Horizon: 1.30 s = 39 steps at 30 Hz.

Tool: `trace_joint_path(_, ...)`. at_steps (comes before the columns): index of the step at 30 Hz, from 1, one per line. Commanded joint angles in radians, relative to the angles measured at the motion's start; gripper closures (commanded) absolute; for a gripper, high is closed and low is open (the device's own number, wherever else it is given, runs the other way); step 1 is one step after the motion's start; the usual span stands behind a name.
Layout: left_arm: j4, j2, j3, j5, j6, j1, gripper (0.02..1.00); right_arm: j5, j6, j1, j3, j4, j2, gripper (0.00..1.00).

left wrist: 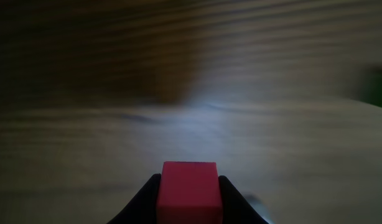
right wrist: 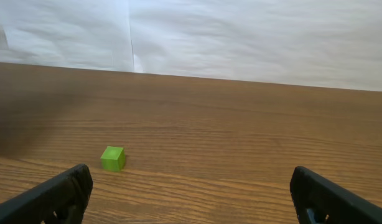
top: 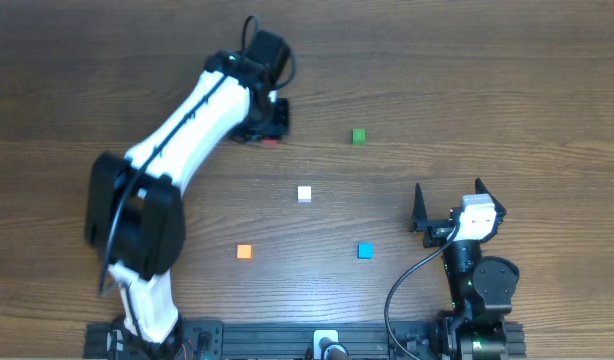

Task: Stack Cubes

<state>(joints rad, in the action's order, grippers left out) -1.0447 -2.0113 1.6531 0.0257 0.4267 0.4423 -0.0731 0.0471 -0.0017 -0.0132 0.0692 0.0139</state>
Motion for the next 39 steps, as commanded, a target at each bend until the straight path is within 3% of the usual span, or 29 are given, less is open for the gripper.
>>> trace_joint_path(1,-0.022,0.137,0.001,-0.064,0.159,0.142,0.976,-0.005,-0.009,0.005,0.008,-0.002,-0.007,0.007)
trace_joint_path(10,-0.018,0.144,-0.088,-0.116,0.402,0.343,0.976,-0.005,-0.009,0.005,0.008,-0.002,-0.007,0.009)
trace_joint_path(22,0.095,0.144,-0.281,-0.131,0.477,0.352,0.978,-0.005,-0.009,0.005,0.008,-0.002,-0.007,0.009)
trace_joint_path(39,0.117,0.113,-0.294,-0.154,0.499,0.351,0.976,-0.005,-0.009,0.005,0.008,-0.002,-0.007,0.009)
